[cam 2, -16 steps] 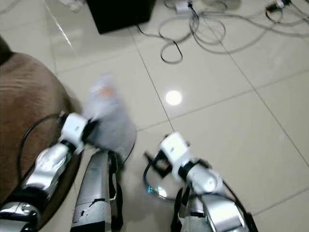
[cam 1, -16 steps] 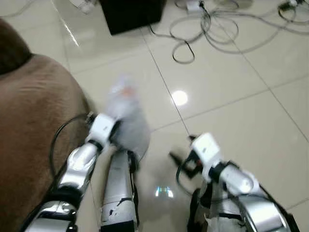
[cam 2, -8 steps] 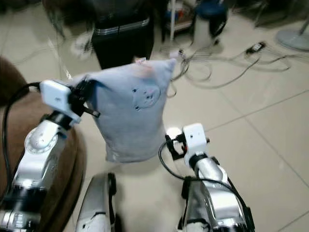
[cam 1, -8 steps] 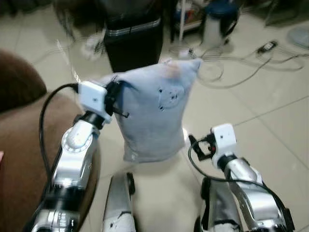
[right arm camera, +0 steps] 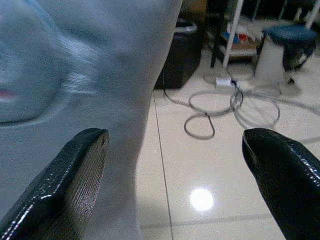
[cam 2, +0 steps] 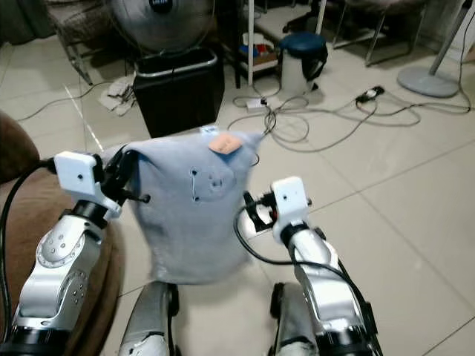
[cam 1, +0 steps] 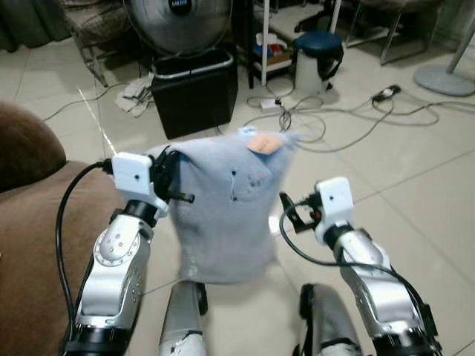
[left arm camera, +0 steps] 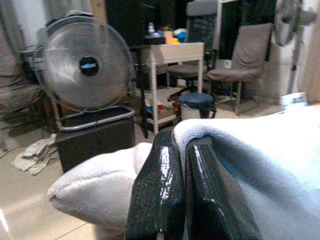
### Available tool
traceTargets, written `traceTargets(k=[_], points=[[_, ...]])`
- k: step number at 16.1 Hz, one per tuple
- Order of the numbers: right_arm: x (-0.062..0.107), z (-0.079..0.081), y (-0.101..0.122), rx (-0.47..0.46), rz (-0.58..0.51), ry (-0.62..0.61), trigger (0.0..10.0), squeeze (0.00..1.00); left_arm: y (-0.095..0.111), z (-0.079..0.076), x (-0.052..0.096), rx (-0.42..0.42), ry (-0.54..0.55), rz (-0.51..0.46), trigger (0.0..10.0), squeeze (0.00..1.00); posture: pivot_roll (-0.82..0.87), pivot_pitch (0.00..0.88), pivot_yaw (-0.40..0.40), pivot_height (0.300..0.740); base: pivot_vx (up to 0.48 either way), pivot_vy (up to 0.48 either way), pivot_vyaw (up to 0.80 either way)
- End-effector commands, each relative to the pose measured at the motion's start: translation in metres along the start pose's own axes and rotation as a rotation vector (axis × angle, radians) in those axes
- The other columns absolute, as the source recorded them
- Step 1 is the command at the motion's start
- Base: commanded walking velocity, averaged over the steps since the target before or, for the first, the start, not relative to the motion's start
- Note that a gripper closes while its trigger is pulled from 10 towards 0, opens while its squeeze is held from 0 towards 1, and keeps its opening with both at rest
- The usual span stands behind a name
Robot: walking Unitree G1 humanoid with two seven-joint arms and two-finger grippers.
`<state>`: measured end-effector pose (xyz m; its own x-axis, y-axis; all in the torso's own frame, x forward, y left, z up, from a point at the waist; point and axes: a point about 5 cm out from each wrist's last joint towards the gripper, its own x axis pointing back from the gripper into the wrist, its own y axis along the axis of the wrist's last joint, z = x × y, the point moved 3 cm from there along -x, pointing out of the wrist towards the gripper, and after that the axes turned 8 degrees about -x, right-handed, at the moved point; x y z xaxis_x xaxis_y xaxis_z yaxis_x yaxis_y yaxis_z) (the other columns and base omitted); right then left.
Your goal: Move the pillow to the sofa from floor
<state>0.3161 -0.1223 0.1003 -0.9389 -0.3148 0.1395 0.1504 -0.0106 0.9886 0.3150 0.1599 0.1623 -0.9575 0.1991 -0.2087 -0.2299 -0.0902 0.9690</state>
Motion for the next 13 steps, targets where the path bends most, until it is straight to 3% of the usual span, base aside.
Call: traceTargets(k=[1,4,5,6,9,13], points=[[-0.004,0.002,0.001,-0.005,-0.005,0.020,10.0,0.00,0.016,0.010,-0.004,-0.007,0.054,-0.056,0.0,0.00,0.11,0.000,0.030,0.641,0.000,0.000,0.00],[-0.011,0.010,0.007,-0.002,-0.029,0.055,10.0,0.00,0.019,0.007,-0.005,-0.026,0.068,-0.062,0.0,0.00,0.13,0.000,0.007,0.671,0.000,0.000,0.00],[-0.014,0.011,0.012,-0.013,-0.052,0.056,10.0,0.00,0.012,0.005,-0.004,-0.023,0.062,-0.029,3.1,0.00,0.14,0.000,0.000,0.681,0.000,0.000,0.00],[-0.015,0.011,0.013,-0.017,-0.058,0.056,10.0,0.00,0.007,0.005,-0.004,-0.022,0.056,-0.006,10.0,0.00,0.14,0.000,0.000,0.686,0.000,0.000,0.00],[-0.021,0.009,0.015,-0.008,-0.063,0.065,10.0,0.00,-0.014,0.000,0.001,-0.042,0.049,0.113,10.0,0.00,0.17,0.000,-0.026,0.711,0.000,0.000,0.00],[-0.029,0.014,0.013,-0.013,-0.051,0.087,10.0,0.00,-0.025,0.014,0.009,-0.123,0.108,0.185,10.0,0.00,0.20,0.000,-0.052,0.740,0.000,0.000,0.00]])
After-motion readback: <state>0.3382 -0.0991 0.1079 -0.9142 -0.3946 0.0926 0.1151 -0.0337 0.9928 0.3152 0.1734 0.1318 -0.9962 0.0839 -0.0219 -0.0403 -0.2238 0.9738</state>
